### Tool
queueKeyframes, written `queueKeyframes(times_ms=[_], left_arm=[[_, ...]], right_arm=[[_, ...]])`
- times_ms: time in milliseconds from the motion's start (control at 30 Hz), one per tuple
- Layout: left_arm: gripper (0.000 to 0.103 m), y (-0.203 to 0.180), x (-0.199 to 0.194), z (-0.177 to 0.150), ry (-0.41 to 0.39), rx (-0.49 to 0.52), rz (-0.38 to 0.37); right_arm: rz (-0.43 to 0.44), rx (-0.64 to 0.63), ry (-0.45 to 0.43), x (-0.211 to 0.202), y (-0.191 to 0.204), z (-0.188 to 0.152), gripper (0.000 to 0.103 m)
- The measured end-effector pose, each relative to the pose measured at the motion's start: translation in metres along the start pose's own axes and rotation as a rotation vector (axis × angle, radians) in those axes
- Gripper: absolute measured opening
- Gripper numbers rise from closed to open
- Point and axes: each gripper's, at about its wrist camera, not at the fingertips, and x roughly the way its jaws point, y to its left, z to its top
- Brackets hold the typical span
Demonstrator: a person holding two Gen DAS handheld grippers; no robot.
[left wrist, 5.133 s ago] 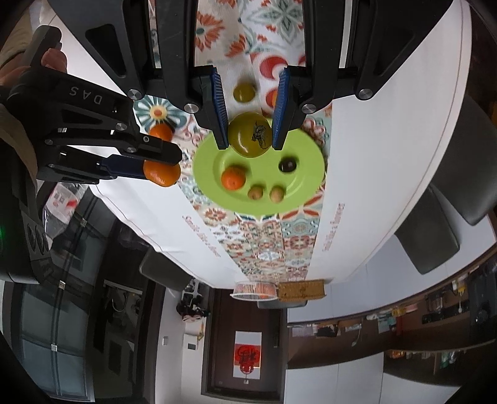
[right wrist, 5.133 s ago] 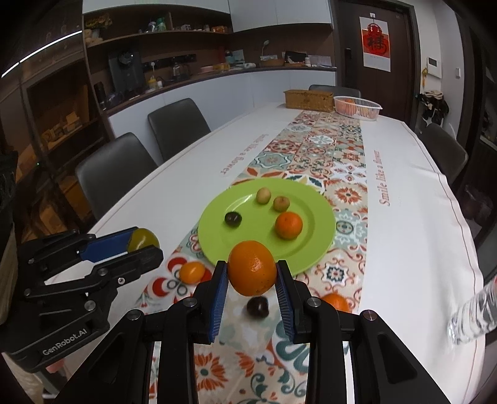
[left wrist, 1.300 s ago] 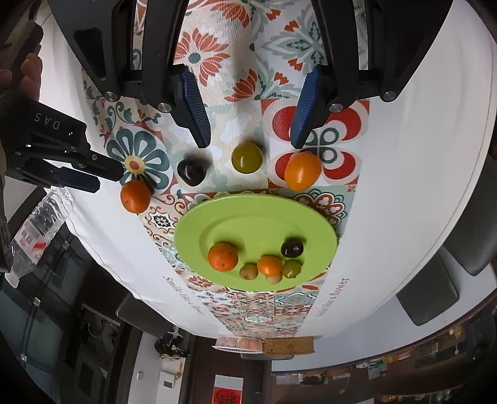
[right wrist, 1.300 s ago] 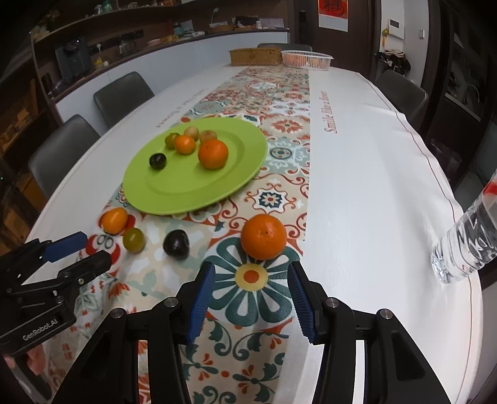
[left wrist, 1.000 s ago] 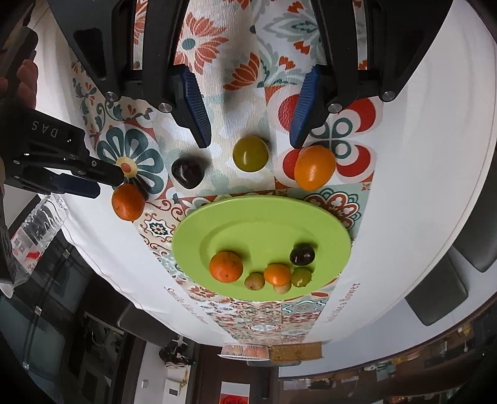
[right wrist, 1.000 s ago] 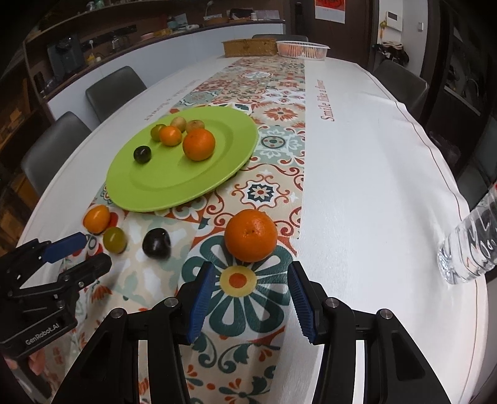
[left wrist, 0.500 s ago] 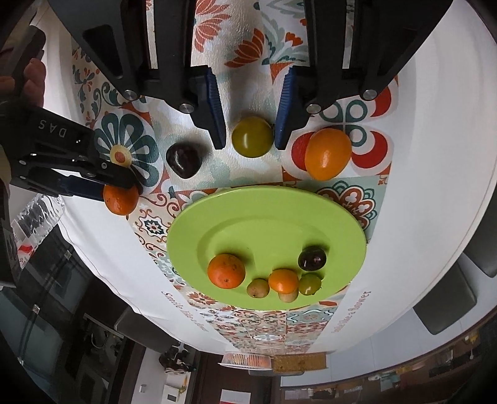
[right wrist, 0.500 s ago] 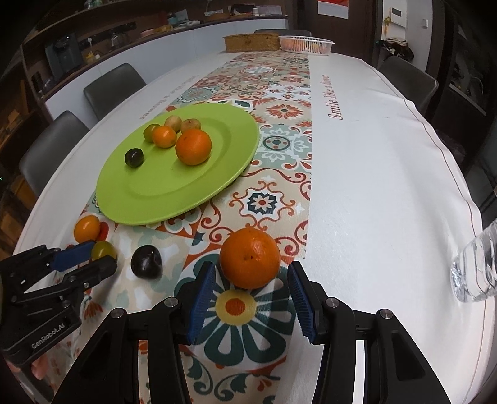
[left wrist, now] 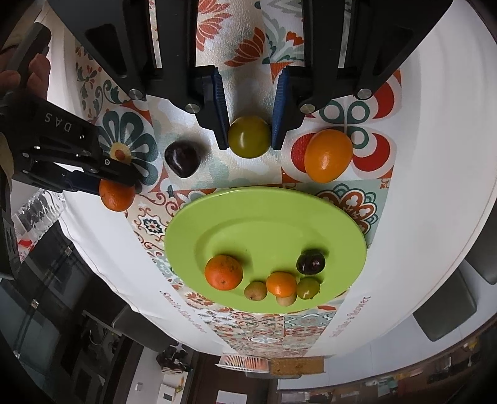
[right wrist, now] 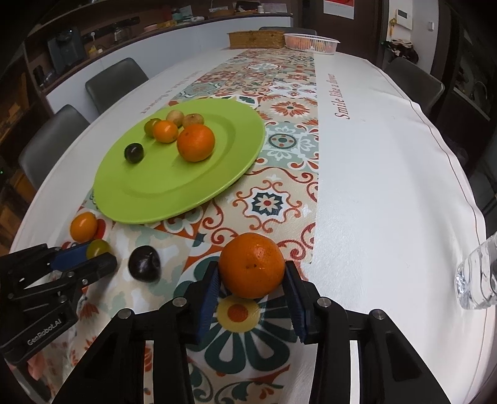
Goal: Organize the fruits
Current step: 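Carry the green tomato in the left tool over the plate while the right tool carries the mandarin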
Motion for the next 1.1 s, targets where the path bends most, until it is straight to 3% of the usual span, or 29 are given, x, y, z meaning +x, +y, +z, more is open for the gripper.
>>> queueKeyframes(times_ms=[733,1100], left_arm=[[0.026,-0.013,-0.078,0.005,-0.177,0.033,-0.025],[0.026,-0.011,-0.089,0.025,-0.235,0.073,-0.007]], right_arm=[[0.076,-0.057,-0.172,-0.076,0.028,0.004,0.041],[0.105,-0.091,-0.214,-0.078,0.041,0.025,0.041]])
